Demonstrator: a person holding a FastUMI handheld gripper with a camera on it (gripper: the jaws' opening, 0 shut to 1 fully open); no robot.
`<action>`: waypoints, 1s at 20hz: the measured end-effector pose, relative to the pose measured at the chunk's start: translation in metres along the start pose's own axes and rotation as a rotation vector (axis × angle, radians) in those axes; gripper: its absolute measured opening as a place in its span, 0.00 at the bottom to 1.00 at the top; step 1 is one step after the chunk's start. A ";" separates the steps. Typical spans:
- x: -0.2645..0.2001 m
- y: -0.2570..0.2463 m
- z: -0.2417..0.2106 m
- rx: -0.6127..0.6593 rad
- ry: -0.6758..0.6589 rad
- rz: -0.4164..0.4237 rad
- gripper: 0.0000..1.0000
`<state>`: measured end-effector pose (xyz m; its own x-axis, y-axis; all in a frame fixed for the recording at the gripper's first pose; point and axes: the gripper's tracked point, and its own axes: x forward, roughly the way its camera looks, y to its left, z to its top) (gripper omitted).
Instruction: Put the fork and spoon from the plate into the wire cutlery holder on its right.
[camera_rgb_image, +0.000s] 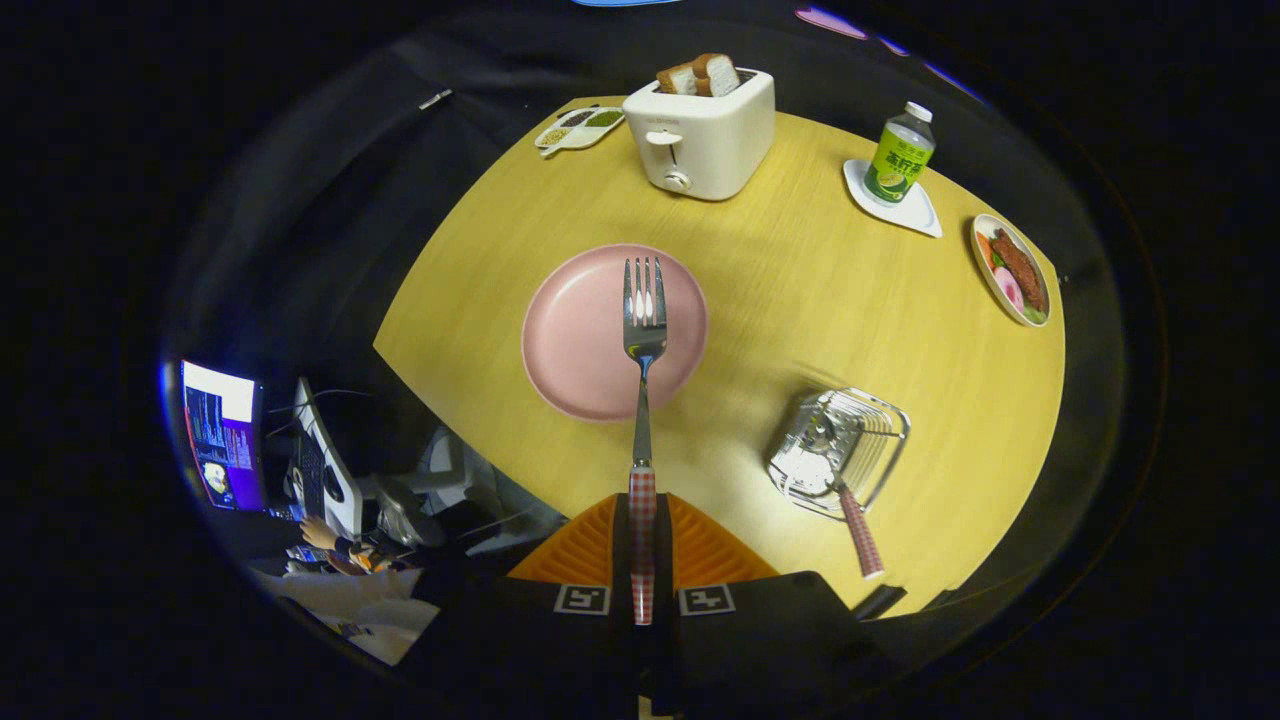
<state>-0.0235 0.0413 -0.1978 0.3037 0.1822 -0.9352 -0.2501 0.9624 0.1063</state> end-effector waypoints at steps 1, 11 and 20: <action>-0.009 -0.013 -0.007 -0.016 0.023 -0.021 0.10; -0.042 -0.108 -0.055 -0.155 0.312 -0.128 0.10; -0.017 -0.150 -0.059 -0.205 0.608 -0.111 0.10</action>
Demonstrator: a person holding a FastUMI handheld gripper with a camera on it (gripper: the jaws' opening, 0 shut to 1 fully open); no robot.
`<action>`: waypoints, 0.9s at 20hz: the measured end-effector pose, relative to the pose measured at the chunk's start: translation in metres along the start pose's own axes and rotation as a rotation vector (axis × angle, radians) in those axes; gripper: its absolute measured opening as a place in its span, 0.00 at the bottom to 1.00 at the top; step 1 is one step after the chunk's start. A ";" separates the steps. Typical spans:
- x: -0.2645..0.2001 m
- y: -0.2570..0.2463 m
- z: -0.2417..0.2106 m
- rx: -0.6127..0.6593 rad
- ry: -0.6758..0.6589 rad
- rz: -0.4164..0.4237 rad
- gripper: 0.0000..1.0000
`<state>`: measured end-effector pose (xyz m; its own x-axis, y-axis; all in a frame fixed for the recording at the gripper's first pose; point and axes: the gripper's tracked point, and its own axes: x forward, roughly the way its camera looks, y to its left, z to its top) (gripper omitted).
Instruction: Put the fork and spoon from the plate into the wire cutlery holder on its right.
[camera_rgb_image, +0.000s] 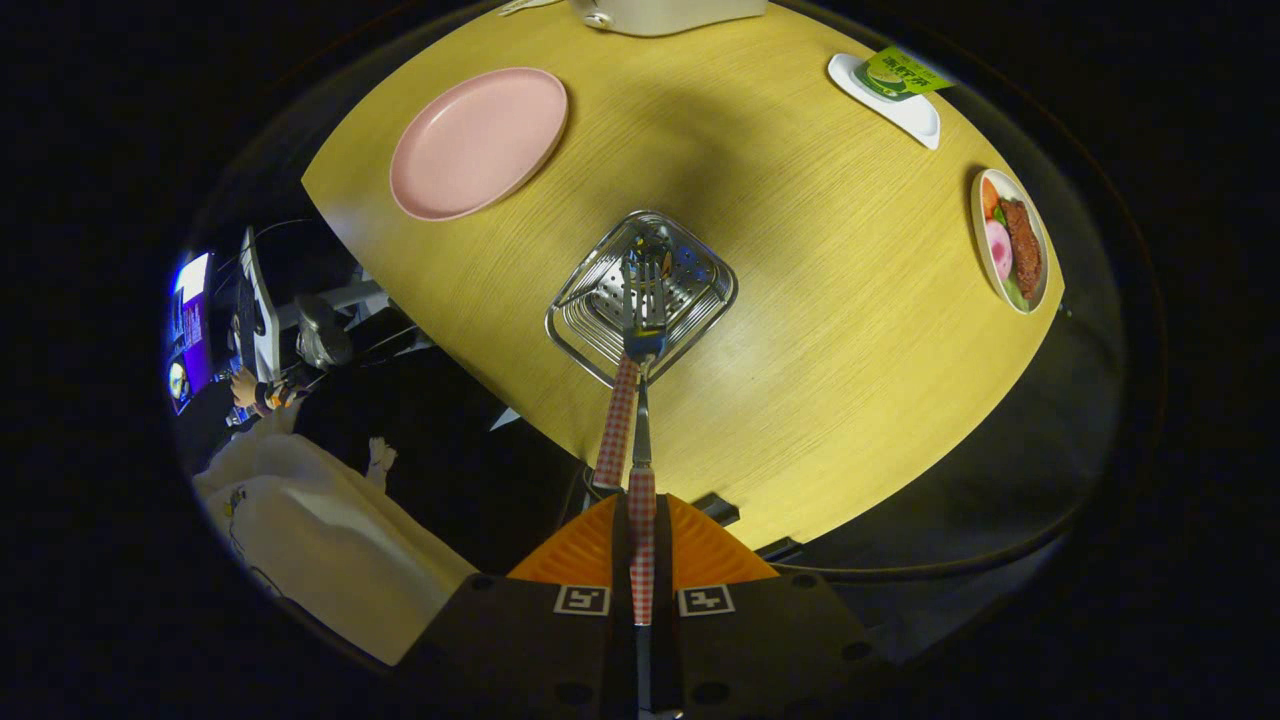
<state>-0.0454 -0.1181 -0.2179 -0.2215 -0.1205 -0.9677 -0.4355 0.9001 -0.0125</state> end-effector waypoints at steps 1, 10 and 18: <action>0.004 -0.003 0.002 -0.004 0.021 0.002 0.10; 0.015 -0.002 0.037 0.038 0.064 0.057 0.17; -0.010 0.011 0.048 0.084 -0.131 0.131 0.81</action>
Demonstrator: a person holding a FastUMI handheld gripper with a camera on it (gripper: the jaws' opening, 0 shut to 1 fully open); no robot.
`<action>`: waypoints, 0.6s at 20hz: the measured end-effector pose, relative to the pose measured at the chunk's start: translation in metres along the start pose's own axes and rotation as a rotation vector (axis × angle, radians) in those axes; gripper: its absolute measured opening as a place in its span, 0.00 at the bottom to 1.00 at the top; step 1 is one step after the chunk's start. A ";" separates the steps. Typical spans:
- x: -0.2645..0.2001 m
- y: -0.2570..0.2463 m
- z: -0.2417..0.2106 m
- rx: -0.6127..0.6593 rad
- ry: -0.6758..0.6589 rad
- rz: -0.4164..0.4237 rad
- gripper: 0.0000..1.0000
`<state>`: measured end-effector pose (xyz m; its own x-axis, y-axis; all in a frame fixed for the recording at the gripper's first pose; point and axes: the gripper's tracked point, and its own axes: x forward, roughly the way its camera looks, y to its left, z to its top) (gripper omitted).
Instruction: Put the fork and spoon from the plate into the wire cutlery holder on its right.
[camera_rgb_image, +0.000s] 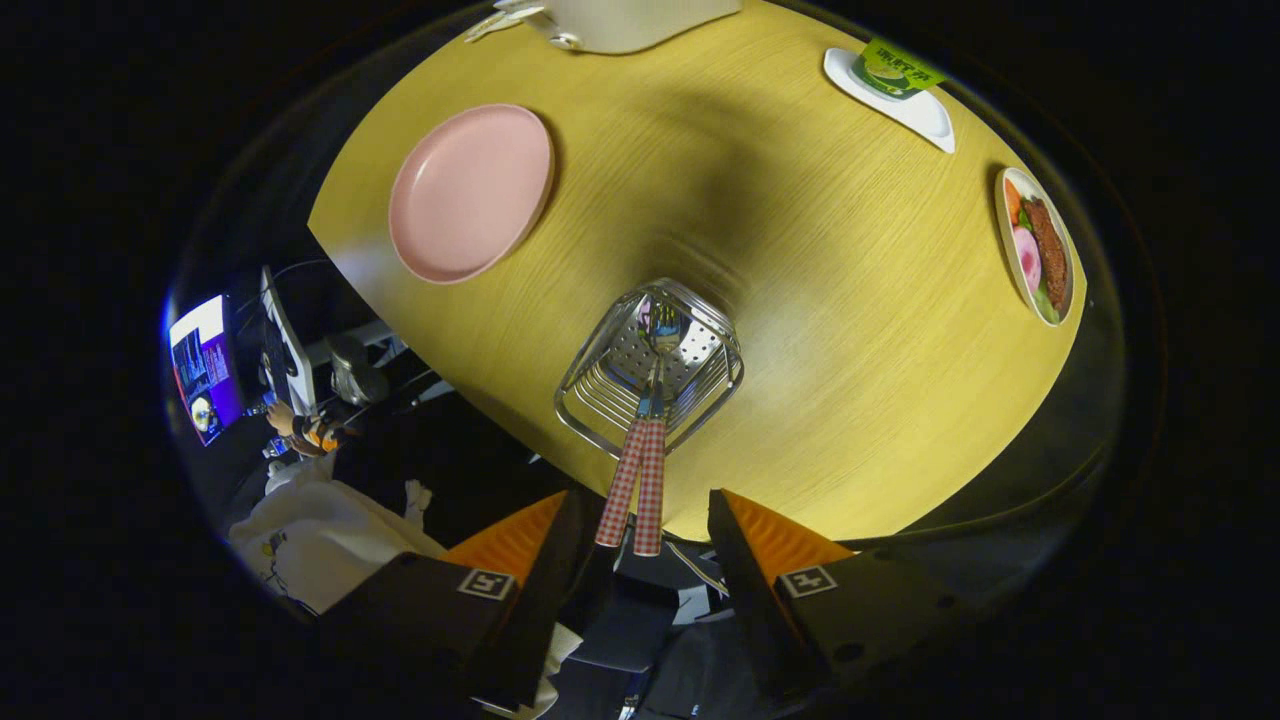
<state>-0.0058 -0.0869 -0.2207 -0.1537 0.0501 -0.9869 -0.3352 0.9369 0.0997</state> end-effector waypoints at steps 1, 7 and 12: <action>-0.006 0.003 0.000 0.014 -0.042 0.013 0.86; -0.044 0.013 -0.006 0.071 -0.238 0.030 0.99; -0.092 0.012 0.020 0.145 -0.621 -0.033 1.00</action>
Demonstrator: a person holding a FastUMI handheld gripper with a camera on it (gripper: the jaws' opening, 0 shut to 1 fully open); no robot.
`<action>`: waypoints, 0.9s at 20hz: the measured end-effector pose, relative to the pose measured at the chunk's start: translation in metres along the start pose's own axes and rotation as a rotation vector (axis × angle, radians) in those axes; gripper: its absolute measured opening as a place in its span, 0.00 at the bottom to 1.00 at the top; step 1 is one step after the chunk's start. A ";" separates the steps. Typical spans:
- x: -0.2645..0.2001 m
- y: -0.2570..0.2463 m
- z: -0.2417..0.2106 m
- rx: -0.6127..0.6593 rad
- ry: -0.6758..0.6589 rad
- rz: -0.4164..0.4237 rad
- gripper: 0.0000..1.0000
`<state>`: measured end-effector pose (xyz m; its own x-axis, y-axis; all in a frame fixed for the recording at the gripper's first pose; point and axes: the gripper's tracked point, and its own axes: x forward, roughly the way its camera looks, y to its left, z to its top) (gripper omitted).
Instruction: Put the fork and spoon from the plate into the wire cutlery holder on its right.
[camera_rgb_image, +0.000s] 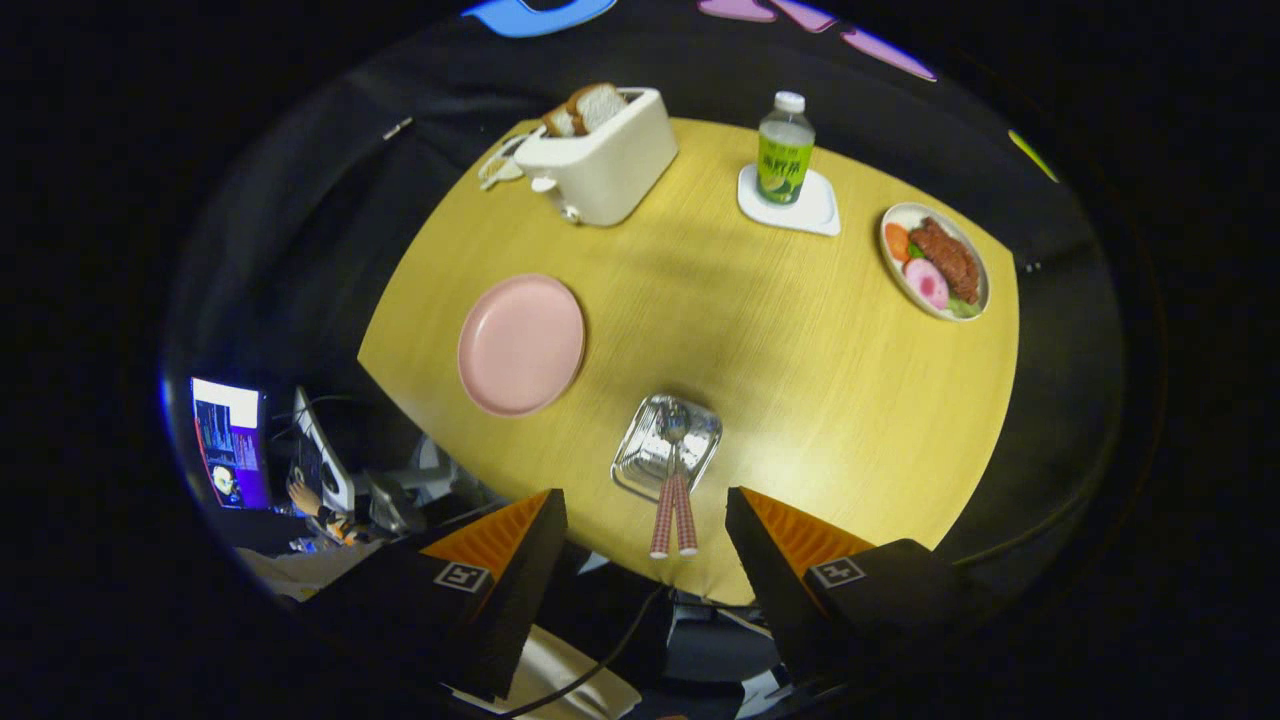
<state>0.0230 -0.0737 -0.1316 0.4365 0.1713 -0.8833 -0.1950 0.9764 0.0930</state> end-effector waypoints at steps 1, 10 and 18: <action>-0.007 -0.002 0.010 -0.007 -0.088 -0.027 1.00; -0.090 0.018 0.065 0.169 -0.742 -0.170 0.99; -0.154 0.047 0.063 0.170 -1.073 -0.297 0.99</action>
<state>0.0018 -0.0459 0.0376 0.9913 -0.1268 -0.0358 0.1293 0.9885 0.0786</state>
